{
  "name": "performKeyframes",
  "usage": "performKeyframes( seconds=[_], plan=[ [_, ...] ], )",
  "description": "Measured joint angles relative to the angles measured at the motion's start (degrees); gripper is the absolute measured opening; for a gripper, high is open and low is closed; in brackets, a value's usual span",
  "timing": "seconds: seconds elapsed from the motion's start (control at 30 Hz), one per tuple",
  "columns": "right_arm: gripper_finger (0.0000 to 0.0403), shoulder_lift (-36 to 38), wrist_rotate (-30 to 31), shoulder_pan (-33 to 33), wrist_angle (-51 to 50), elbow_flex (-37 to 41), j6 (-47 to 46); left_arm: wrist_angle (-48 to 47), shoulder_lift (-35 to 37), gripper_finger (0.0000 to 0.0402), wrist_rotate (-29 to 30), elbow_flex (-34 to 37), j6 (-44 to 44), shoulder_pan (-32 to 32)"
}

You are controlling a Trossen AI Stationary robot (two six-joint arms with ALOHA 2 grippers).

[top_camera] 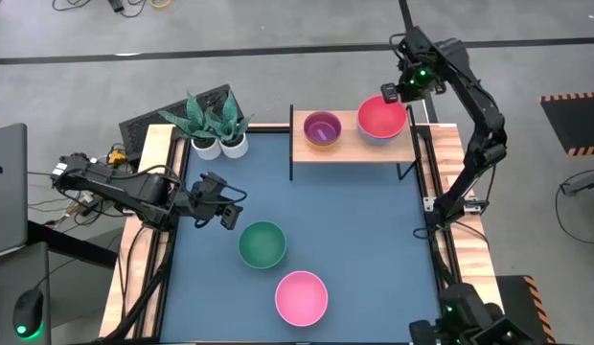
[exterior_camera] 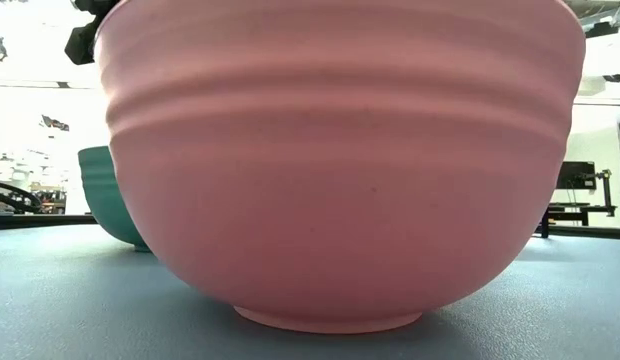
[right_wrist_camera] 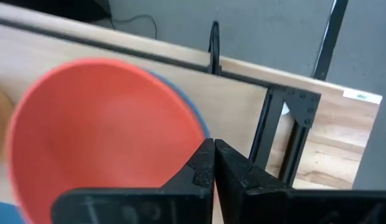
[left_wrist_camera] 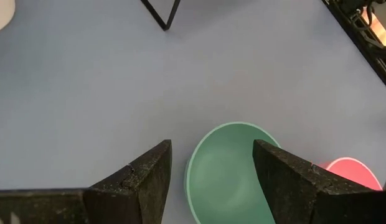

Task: Place and stack bowls onto a shelf
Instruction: Stack the orange bowl on top of the blue bowl on the shelf, then stack the green bowl on top of the pink bowl on the shelf

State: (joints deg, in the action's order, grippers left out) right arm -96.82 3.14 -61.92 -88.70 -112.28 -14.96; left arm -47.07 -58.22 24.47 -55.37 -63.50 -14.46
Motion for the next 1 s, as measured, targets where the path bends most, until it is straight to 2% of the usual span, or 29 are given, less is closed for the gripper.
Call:
performKeyframes(
  seconds=[0.37, 0.63, 0.8, 1.0],
  plan=[
    [0.0033, 0.4, 0.0, 0.0, 1.1, 2.2, 0.3, 0.0, 0.0, 0.0209, 0.0, 0.0, -0.2, 0.0],
    [0.003, 5.5, -0.1, 0.9, 1.1, 2.2, 1.4, 0.0, 0.0, 0.0209, 0.0, 0.0, -0.3, 0.0],
    [0.0032, 9.6, -0.2, 4.7, 1.0, 2.2, 0.1, 0.0, 0.0, 0.0209, 0.0, 0.0, -0.3, 0.0],
    [0.0032, 12.9, -2.0, 15.5, 1.0, 2.2, -0.2, 0.0, 0.0, 0.0209, 0.1, 0.0, -0.4, 0.0]
  ],
)
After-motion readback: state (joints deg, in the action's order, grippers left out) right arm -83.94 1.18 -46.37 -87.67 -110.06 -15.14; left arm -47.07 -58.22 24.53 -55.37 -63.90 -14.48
